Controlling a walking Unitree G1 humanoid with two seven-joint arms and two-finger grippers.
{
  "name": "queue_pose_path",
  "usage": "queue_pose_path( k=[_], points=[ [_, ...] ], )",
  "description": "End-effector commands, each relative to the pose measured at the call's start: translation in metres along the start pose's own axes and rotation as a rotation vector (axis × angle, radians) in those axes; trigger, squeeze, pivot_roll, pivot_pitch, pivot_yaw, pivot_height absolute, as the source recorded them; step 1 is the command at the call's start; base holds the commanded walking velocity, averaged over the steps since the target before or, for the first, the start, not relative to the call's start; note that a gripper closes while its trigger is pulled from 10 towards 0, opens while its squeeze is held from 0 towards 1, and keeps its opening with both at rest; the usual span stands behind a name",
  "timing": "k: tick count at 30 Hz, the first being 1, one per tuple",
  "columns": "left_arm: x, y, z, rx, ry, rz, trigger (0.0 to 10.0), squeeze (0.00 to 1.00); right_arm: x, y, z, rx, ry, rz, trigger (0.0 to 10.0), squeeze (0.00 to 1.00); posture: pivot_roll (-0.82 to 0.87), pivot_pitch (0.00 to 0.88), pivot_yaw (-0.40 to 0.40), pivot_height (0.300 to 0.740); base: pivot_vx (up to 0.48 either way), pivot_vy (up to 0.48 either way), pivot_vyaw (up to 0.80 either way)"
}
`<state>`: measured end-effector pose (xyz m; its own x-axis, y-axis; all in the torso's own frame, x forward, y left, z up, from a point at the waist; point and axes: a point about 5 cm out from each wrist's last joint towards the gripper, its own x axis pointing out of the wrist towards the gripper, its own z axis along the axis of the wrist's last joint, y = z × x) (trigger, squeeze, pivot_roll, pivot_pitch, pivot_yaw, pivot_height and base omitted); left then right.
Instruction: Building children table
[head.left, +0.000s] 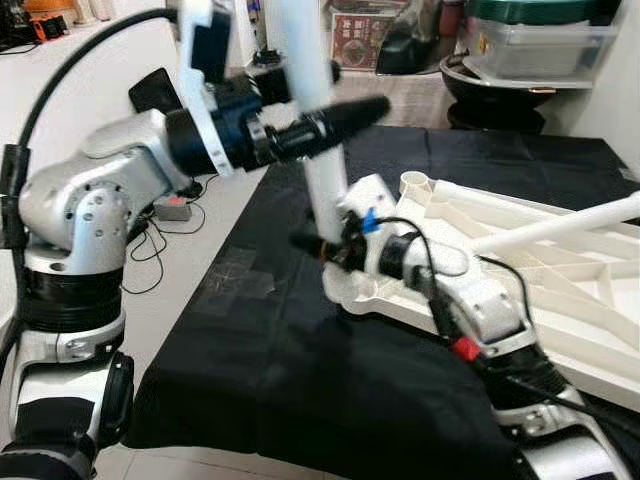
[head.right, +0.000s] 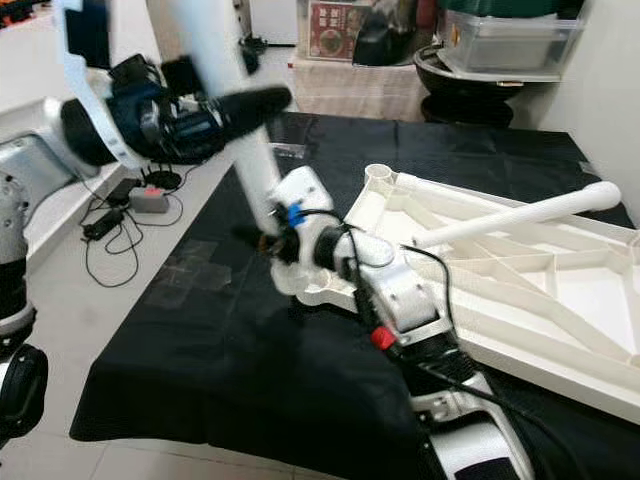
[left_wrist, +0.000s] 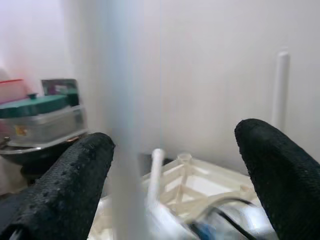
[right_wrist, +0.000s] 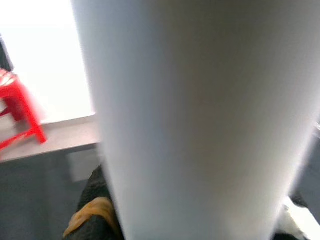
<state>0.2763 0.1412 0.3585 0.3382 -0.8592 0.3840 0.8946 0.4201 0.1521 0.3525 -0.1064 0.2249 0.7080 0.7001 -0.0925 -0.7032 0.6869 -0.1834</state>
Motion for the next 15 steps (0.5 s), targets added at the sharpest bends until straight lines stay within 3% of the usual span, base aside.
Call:
queue_pose_path(
  k=[1, 2, 3, 4, 5, 6, 7, 8, 9, 10, 11, 13, 15],
  points=[
    [-0.015, -0.012, -0.008, -0.035, 0.019, 0.02, 10.0, 1.0, -0.002, -0.017, 0.002, 0.009, -0.005, -0.083, 0.0, 0.0, 0.03, 0.092, -0.04, 0.74, 0.0, 0.0, 0.0],
    [-0.015, -0.012, -0.008, -0.035, 0.019, 0.02, 10.0, 1.0, -0.002, -0.017, 0.002, 0.009, -0.005, -0.083, 0.0, 0.0, 0.03, 0.092, -0.04, 0.74, 0.0, 0.0, 0.0],
    [-0.056, -0.042, -0.056, -0.147, 0.14, 0.214, 10.0, 1.0, 0.001, -0.044, 0.02, -0.002, -0.046, -0.177, 0.0, 0.0, 0.05, 0.14, -0.054, 0.74, 0.0, 0.0, 0.0],
    [-0.066, -0.05, -0.072, -0.187, 0.18, 0.281, 10.0, 1.0, 0.003, -0.05, 0.027, -0.006, -0.064, -0.196, 0.0, 0.0, 0.05, 0.14, -0.054, 0.74, 0.0, 0.0, 0.0],
    [-0.066, -0.05, -0.072, -0.187, 0.18, 0.281, 10.0, 1.0, 0.003, -0.05, 0.027, -0.006, -0.064, -0.196, 0.0, 0.0, 0.05, 0.14, -0.054, 0.74, 0.0, 0.0, 0.0],
    [-0.073, -0.06, -0.088, -0.215, 0.252, 0.303, 10.0, 1.0, 0.005, -0.053, 0.036, -0.004, -0.09, -0.193, 0.0, 0.0, 0.04, 0.162, -0.058, 0.74, 0.0, 0.0, 0.0],
    [-0.077, -0.068, -0.099, -0.227, 0.311, 0.306, 10.0, 0.8, 0.005, -0.055, 0.042, -0.004, -0.112, -0.183, 0.9, 0.0, 0.04, 0.169, -0.06, 0.74, 0.0, 0.0, 0.0],
    [-0.077, -0.068, -0.099, -0.227, 0.311, 0.306, 10.0, 0.8, 0.005, -0.055, 0.042, -0.004, -0.112, -0.183, 0.9, 0.0, 0.04, 0.169, -0.06, 0.74, 0.0, 0.0, 0.0],
    [-0.082, -0.079, -0.112, -0.243, 0.39, 0.296, 10.0, 0.0, 0.006, -0.055, 0.052, -0.005, -0.156, -0.144, 9.9, 0.0, 0.04, 0.187, -0.061, 0.74, 0.0, 0.0, 0.0],
    [-0.082, -0.079, -0.112, -0.243, 0.39, 0.296, 10.0, 0.0, 0.006, -0.055, 0.052, -0.005, -0.156, -0.144, 9.9, 0.0, 0.04, 0.187, -0.061, 0.74, 0.0, 0.0, 0.0],
    [-0.085, -0.093, -0.125, -0.266, 0.454, 0.28, 10.0, 0.0, 0.006, -0.054, 0.063, 0.0, -0.206, -0.1, 10.0, 0.0, 0.03, 0.206, -0.059, 0.74, 0.0, 0.0, 0.0],
    [-0.085, -0.093, -0.125, -0.266, 0.454, 0.28, 10.0, 0.0, 0.006, -0.054, 0.063, 0.0, -0.206, -0.1, 10.0, 0.0, 0.03, 0.206, -0.059, 0.74, 0.0, 0.0, 0.0],
    [-0.09, -0.13, -0.151, -0.298, 0.57, 0.238, 10.0, 0.0, 0.004, -0.048, 0.085, 0.008, -0.323, 0.082, 10.0, 0.0, 0.02, 0.238, -0.055, 0.74, 0.0, 0.0, 0.0]
  ],
)
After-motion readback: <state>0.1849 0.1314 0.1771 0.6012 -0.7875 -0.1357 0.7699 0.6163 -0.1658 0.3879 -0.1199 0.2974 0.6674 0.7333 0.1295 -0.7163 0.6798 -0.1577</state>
